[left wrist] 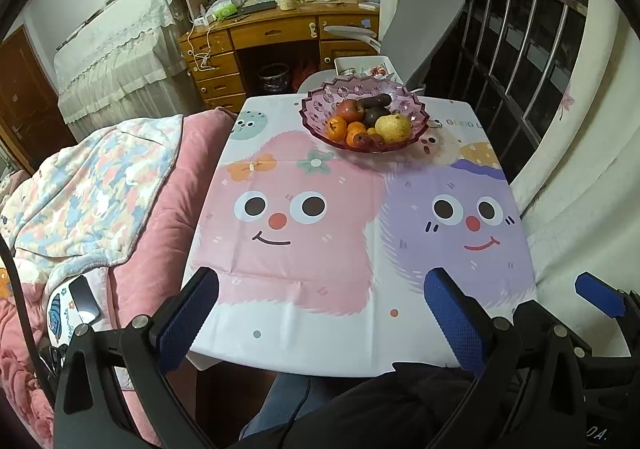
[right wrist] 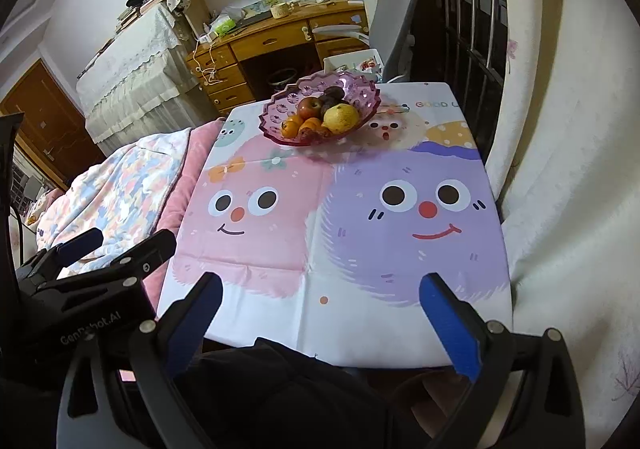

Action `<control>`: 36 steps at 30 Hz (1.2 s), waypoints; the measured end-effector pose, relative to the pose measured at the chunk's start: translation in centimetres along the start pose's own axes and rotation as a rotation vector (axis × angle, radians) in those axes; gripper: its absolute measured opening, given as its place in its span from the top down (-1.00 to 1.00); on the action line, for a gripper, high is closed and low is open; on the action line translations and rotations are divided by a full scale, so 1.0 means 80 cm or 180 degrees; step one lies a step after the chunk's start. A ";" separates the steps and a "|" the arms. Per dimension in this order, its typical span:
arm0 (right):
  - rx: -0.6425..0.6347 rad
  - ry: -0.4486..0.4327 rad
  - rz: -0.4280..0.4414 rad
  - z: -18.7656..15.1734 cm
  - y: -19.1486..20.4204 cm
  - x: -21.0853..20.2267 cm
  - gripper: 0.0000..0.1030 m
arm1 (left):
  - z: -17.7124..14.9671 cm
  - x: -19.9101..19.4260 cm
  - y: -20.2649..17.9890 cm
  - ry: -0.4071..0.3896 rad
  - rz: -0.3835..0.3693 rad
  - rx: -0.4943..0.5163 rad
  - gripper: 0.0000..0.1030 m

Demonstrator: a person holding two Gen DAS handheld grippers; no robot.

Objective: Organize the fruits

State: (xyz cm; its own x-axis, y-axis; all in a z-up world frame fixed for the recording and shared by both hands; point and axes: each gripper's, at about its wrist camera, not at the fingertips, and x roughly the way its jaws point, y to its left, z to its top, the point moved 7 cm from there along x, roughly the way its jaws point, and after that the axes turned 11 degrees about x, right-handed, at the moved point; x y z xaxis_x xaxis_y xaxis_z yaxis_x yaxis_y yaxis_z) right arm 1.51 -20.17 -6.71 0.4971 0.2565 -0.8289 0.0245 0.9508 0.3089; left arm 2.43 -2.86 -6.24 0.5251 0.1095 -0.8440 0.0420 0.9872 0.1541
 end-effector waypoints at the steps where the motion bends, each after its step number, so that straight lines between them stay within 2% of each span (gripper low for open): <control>1: 0.0002 0.0001 0.0000 -0.001 -0.002 0.000 -0.93 | 0.000 0.002 -0.001 0.0013 0.0000 0.0004 -0.98; 36: 0.0062 0.0078 0.0006 -0.005 -0.015 0.016 -0.96 | -0.002 0.017 -0.007 0.0062 -0.0015 0.0040 -0.98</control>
State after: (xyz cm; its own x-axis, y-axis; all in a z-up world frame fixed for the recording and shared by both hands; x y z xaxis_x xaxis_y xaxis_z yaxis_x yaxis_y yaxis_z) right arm 1.78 -20.92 -8.30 0.4759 0.2626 -0.8394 0.0406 0.9468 0.3193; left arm 3.00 -3.29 -7.52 0.5081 0.1073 -0.8546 0.0551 0.9861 0.1566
